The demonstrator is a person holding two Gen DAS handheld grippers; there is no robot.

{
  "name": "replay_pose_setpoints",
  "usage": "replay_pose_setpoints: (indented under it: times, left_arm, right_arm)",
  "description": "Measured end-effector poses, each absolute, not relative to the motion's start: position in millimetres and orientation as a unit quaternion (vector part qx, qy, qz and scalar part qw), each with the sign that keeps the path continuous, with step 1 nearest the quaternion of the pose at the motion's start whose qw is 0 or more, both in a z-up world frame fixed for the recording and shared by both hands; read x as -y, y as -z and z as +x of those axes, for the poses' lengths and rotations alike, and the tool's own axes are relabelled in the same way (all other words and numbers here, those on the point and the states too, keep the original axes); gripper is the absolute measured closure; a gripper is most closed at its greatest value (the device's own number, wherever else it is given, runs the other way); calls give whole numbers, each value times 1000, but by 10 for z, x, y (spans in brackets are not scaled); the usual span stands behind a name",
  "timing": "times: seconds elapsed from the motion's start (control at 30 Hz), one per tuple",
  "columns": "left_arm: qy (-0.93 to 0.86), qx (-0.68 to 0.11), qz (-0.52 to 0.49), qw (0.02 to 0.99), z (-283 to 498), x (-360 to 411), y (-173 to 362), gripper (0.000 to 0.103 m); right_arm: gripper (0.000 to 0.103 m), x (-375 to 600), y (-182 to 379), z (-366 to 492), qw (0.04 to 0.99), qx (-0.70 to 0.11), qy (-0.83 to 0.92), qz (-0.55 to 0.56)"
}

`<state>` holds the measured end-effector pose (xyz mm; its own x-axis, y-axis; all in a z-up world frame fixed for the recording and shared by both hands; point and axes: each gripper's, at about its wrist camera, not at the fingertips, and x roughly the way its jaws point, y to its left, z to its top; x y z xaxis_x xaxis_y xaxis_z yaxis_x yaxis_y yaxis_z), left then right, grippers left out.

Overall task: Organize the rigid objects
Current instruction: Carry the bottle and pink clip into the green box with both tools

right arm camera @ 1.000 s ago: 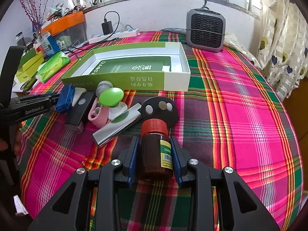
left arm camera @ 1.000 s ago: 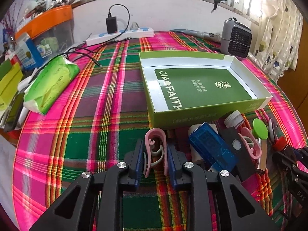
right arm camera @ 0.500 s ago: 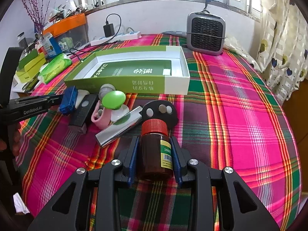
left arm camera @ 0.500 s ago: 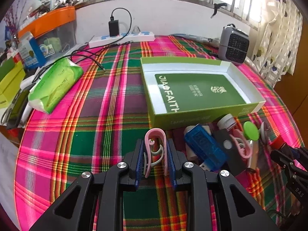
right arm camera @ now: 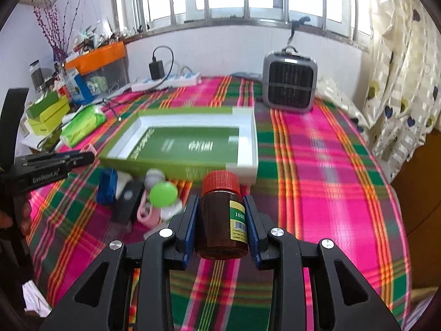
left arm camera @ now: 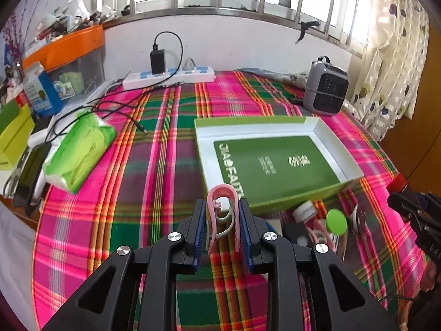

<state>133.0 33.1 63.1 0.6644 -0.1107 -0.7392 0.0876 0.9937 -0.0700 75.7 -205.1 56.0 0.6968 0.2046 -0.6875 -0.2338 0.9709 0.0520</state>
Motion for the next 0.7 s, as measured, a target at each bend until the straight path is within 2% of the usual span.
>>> replay_pose_setpoints:
  times: [0.3,0.7]
  left_arm:
    - [63,-407,-12,911,1695,-289,-734,81]
    - [61,-436,-12,898,2351,-239,-543,81]
  right_arm:
    - [70,2062,-755,1212,921,-364,-137,-22]
    - [70,1961,-609,1966,907,-393,-147,-33]
